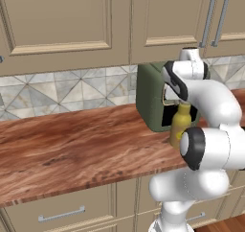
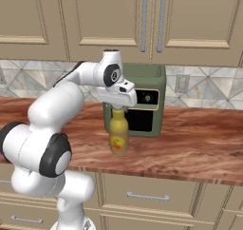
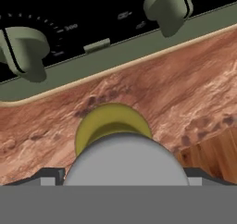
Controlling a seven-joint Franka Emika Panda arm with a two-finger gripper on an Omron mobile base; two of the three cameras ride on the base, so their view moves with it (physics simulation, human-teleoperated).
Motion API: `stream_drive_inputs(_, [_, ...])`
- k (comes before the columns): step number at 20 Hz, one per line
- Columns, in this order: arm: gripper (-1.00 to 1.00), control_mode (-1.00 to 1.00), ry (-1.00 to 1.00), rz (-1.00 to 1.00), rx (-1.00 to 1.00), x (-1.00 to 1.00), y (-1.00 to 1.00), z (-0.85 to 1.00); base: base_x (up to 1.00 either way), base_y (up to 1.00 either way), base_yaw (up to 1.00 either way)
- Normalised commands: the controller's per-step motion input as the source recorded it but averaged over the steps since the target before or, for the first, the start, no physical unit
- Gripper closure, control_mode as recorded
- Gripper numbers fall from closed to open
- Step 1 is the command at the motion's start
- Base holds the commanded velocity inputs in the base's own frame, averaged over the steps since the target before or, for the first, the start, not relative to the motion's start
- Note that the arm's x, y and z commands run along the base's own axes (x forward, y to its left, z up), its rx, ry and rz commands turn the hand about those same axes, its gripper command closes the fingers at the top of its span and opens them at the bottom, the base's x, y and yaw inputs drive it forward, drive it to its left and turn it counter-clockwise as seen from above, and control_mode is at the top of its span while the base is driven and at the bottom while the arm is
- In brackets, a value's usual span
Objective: There is a wine glass and glass cup on the dining counter. Place the wine bottle next to the wine glass and the juice bottle next to the glass cup.
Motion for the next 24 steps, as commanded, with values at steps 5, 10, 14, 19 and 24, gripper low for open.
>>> stream_drive_inputs(5, [1.0, -1.0, 0.0, 0.0, 0.0, -0.31, 0.11, 0.47, 0.0, 0.0, 0.0])
stream_drive_inputs(10, [1.0, -1.0, 0.0, 0.0, 0.04, -0.48, 0.13, 0.29, 0.0, 0.0, 0.0])
stream_drive_inputs(14, [1.0, -1.0, 0.0, 0.0, 0.06, -0.49, 0.2, 0.18, 0.0, 0.0, 0.0])
stream_drive_inputs(19, [1.0, -1.0, -0.01, 0.0, 0.02, -0.32, 0.21, 0.08, 0.0, 0.0, 0.0])
stream_drive_inputs(24, [1.0, -1.0, -0.12, 0.0, -0.02, -0.02, 0.14, -0.12, 0.0, 0.0, 0.0])
